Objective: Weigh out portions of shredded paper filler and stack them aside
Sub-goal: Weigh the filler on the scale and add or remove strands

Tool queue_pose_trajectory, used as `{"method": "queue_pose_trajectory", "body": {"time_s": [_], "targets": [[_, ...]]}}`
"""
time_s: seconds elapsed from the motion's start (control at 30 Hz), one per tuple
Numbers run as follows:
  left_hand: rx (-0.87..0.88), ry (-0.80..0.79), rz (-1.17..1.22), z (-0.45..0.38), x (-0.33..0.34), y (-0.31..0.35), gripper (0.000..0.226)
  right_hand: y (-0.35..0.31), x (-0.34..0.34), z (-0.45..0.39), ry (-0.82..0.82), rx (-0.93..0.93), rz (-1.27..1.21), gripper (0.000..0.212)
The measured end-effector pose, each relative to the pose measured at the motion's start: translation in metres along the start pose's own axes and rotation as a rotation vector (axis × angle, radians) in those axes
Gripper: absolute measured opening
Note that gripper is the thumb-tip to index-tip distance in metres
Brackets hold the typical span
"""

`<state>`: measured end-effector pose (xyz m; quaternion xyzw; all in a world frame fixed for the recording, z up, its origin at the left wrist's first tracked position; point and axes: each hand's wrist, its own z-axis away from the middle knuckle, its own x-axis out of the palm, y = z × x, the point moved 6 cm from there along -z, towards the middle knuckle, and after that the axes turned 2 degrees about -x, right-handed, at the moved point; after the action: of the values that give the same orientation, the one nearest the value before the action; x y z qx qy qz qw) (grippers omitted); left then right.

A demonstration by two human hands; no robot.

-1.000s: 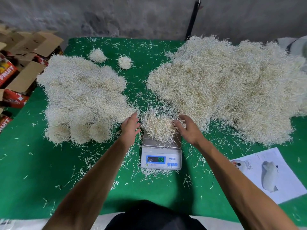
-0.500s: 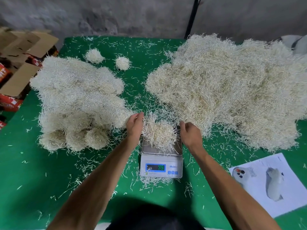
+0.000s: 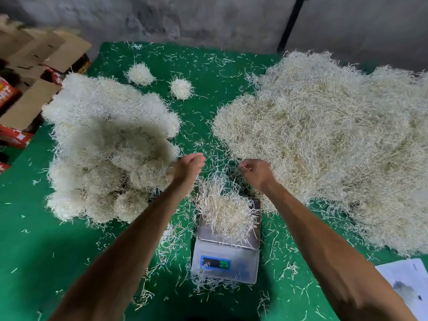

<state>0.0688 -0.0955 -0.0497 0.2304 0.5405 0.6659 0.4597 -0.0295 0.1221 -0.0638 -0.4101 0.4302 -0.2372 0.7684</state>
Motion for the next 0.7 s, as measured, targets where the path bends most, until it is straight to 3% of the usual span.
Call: {"method": "queue_pose_trajectory", "body": {"time_s": [0.1, 0.23, 0.33, 0.4, 0.47, 0.57, 0.7], "targets": [[-0.053, -0.019, 0.020, -0.027, 0.008, -0.007, 0.037, 0.010, 0.006, -0.033, -0.015, 0.030, 0.037, 0.017], [-0.103, -0.087, 0.123, -0.058, 0.017, -0.025, 0.037, 0.031, 0.033, -0.072, -0.197, 0.068, 0.230, 0.012], [-0.146, -0.130, 0.150, -0.075, 0.024, -0.039, 0.034, 0.046, 0.047, -0.096, -0.192, -0.003, 0.398, 0.029], [-0.183, -0.146, 0.160, -0.082, 0.028, -0.044, 0.028, 0.050, 0.054, -0.096, -0.283, 0.028, 0.448, 0.021], [-0.210, -0.159, 0.145, -0.084, 0.031, -0.049, 0.024, 0.054, 0.052, -0.095, -0.279, 0.056, 0.519, 0.006], [-0.219, -0.172, 0.153, -0.078, 0.031, -0.052, 0.023, 0.048, 0.050, -0.093, -0.276, 0.071, 0.508, 0.012], [-0.208, -0.134, 0.180, -0.057, 0.022, -0.041, 0.024, 0.011, 0.038, -0.082, -0.223, -0.044, 0.446, 0.012]]}}
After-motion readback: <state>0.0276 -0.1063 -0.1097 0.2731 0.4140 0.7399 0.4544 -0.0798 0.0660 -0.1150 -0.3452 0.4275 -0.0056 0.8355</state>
